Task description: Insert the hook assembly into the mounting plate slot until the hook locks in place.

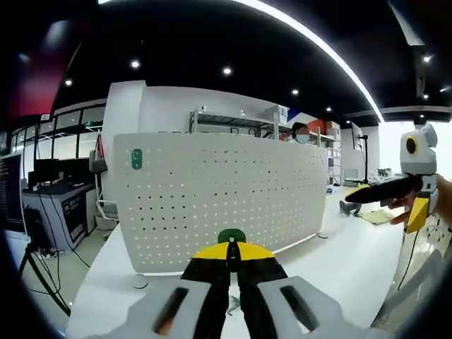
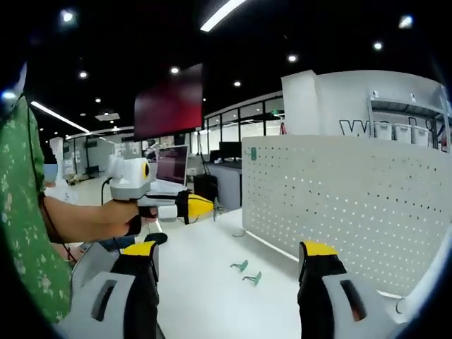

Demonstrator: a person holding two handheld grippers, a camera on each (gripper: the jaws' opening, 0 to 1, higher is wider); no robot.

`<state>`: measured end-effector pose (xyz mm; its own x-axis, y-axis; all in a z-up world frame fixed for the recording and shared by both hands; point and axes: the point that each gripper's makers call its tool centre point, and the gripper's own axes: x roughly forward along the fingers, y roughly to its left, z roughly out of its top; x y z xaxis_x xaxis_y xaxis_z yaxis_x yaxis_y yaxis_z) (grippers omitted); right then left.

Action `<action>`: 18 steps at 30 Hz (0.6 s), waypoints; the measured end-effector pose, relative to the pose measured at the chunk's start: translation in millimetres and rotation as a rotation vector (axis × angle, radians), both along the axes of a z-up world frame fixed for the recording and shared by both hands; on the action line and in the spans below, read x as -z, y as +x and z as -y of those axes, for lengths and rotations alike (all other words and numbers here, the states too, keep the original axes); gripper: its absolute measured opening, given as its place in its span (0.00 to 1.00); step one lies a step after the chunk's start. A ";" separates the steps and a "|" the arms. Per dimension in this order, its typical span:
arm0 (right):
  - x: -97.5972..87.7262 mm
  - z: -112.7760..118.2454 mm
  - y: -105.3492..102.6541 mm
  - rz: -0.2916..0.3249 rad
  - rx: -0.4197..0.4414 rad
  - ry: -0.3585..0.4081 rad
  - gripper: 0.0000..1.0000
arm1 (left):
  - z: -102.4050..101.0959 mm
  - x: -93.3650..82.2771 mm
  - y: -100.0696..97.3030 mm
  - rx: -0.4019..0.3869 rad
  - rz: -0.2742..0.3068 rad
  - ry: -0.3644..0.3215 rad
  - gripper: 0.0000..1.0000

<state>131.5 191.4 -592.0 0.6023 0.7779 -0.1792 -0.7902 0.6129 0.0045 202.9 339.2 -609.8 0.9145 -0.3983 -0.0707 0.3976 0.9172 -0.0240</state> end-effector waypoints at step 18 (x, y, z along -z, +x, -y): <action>-52.2 44.1 4.8 0.063 0.052 0.069 0.83 | -16.7 -37.1 24.8 -0.048 0.028 -0.031 0.02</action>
<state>136.4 147.2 -539.8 0.6506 0.7544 -0.0870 -0.7573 0.6531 -0.0002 227.6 355.9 -572.7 0.9340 -0.3557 -0.0335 0.3543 0.9342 -0.0422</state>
